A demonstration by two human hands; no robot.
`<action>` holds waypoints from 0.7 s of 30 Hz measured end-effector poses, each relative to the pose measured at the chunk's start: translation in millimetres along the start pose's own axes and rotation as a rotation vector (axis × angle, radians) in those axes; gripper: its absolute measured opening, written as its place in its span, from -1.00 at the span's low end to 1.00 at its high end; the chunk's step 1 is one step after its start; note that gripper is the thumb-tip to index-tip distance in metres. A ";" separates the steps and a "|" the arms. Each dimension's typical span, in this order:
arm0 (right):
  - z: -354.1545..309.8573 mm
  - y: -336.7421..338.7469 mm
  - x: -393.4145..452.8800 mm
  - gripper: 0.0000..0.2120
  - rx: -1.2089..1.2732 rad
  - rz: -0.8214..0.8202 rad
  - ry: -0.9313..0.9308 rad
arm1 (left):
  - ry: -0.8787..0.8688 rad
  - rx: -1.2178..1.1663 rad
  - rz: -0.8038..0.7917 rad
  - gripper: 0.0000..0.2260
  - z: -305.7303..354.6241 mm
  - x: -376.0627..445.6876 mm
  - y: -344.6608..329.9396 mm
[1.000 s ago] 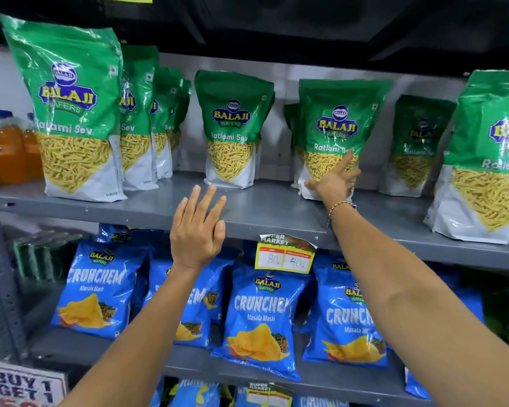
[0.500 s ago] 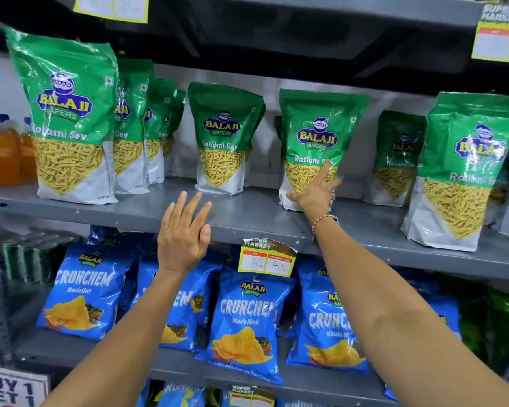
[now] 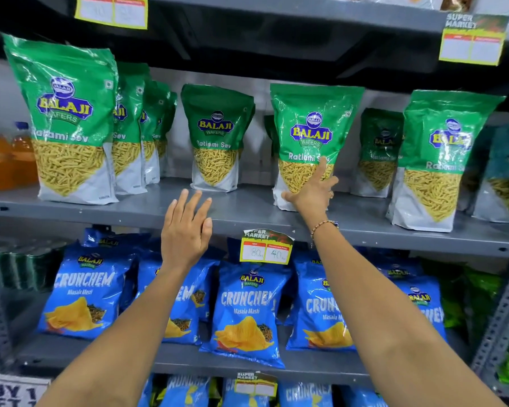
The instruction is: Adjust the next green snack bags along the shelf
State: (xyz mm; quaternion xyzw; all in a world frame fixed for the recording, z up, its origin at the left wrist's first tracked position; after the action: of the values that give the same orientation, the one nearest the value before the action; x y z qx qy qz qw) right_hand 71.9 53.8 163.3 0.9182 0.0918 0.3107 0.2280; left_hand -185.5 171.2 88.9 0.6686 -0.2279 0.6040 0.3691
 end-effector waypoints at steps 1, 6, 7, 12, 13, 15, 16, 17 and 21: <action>-0.3 2.8 -2.7 0.10 -0.008 0.008 0.004 | -0.001 -0.005 -0.004 -0.59 -0.4 -0.2 -0.3; -4.1 12.9 -16.1 0.11 -0.030 0.059 0.031 | 0.000 -0.020 -0.022 -0.61 -1.2 -0.7 -1.2; -4.1 14.4 -18.0 0.11 -0.029 0.061 0.034 | 0.000 -0.023 -0.028 -0.61 -0.8 -1.0 -1.6; -2.9 24.6 -25.0 0.12 -0.052 0.042 0.026 | 0.010 -0.031 -0.074 -0.60 -1.6 -1.3 -3.1; -2.7 26.8 -26.9 0.12 -0.051 0.039 0.025 | 0.013 -0.034 -0.083 -0.59 -1.6 -1.4 -3.1; -2.7 31.6 -31.7 0.12 -0.050 0.043 0.029 | 0.020 -0.042 -0.103 -0.58 -2.2 -1.0 -3.1; -3.0 34.2 -34.3 0.12 -0.052 0.047 0.034 | 0.023 -0.046 -0.113 -0.58 -1.9 -1.2 -3.0; -3.4 36.7 -36.6 0.12 -0.053 0.051 0.039 | 0.025 -0.048 -0.122 -0.58 -1.0 -1.3 -3.0; -4.4 43.9 -44.1 0.11 -0.055 0.050 0.049 | 0.035 -0.056 -0.163 -0.57 -0.3 -1.3 -2.8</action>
State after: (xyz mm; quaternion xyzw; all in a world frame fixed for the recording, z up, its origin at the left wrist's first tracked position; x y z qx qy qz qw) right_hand 35.5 3.2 163.9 0.9057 0.0660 0.3411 0.2428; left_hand -183.8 173.0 87.0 0.6638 -0.1833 0.5769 0.4393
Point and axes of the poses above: each hand's wrist, its own x-axis towards the middle knuckle, its own y-axis out of the back of the hand, z = x × y, the point moved 9 cm from there along x, towards the middle knuckle, and after that the axes turned 3 degrees about z, right-handed, at the moved point
